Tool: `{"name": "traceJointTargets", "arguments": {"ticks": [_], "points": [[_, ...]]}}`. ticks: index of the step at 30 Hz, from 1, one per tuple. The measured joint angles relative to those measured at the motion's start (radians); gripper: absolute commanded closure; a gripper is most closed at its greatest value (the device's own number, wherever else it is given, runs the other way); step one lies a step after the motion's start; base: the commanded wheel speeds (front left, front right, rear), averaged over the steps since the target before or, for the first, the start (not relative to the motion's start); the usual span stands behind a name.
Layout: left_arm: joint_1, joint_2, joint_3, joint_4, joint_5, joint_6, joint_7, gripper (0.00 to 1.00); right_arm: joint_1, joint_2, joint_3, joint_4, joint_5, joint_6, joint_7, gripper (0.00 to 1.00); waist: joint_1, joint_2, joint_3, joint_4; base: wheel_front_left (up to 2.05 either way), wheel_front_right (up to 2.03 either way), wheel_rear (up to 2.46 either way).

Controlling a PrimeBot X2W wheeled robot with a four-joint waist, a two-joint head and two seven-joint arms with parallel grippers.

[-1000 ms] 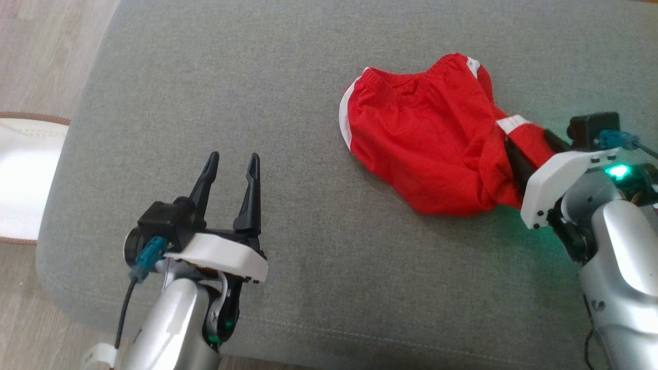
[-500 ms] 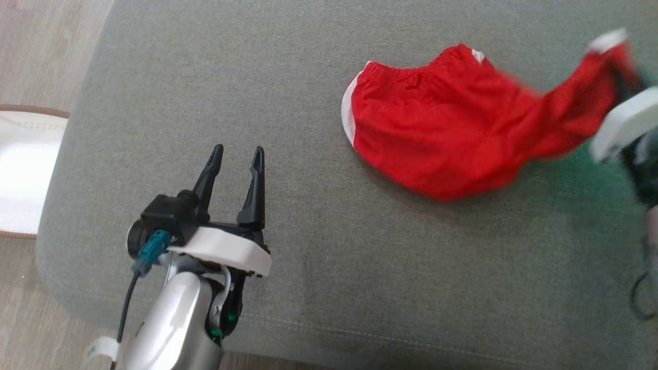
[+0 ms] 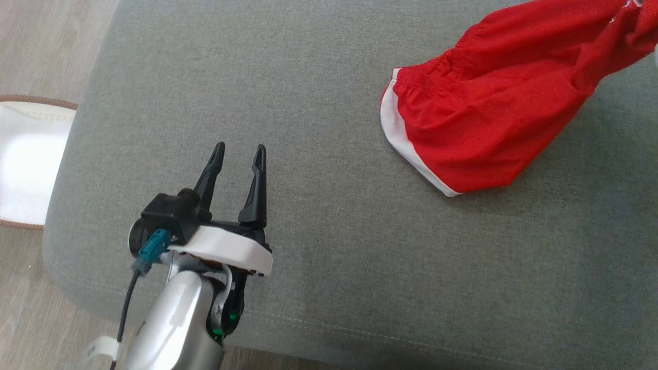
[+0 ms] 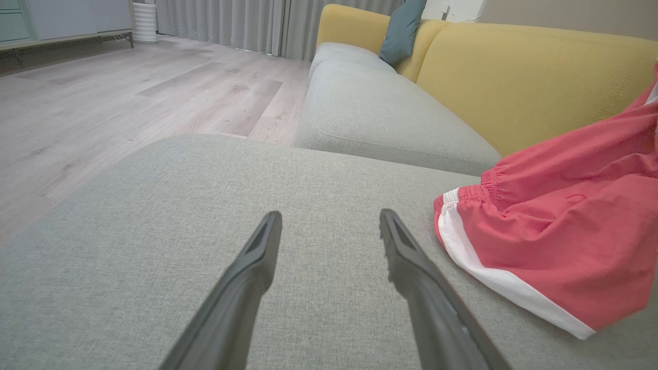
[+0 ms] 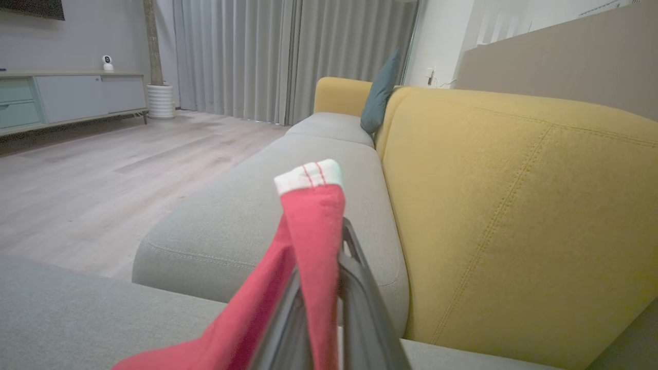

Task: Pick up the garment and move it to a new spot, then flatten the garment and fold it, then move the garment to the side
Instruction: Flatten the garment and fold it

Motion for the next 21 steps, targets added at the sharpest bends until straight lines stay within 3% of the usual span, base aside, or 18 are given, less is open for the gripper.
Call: {"name": "traceJointTargets", "arguments": {"ticks": [1, 2, 3, 8, 13, 21], "points": [[0.000, 0.000, 0.000, -0.001, 0.000, 0.000, 0.000, 0.00, -0.013, 0.000, 0.000, 0.019, -0.001, 0.000, -0.010, 1.00, 0.0000, 0.0000, 0.001, 0.001, 0.00, 0.00, 0.00], [0.000, 0.000, -0.001, -0.001, 0.000, 0.002, 0.000, 0.00, -0.023, 0.000, -0.001, 0.042, -0.008, 0.000, -0.010, 0.60, 0.0001, 0.0000, 0.002, 0.002, 0.00, 0.00, 0.00], [0.000, 0.000, -0.002, -0.001, 0.000, 0.004, 0.000, 0.00, -0.029, 0.001, -0.002, 0.068, -0.019, 0.000, -0.010, 0.00, 0.0001, 0.0000, 0.002, 0.002, 0.00, 0.00, 0.00], [0.000, 0.000, -0.002, 0.000, -0.010, 0.009, 0.000, 0.00, -0.023, 0.022, -0.013, 0.153, -0.027, 0.000, -0.028, 0.00, 0.0000, 0.0000, -0.010, -0.003, 0.00, 0.00, 0.00], [0.004, -0.001, 0.007, 0.000, -0.010, 0.016, 0.000, 0.00, 0.057, 0.060, -0.009, 0.158, 0.009, 0.000, -0.076, 0.00, 0.0000, 0.0000, -0.037, -0.026, 0.00, 0.00, 0.00], [0.032, -0.001, 0.039, -0.008, -0.005, 0.016, 0.000, 0.00, 0.291, 0.144, 0.044, -0.028, 0.123, 0.000, -0.157, 0.00, 0.0000, 0.0000, -0.099, -0.089, 0.00, 0.00, 0.00]]}}
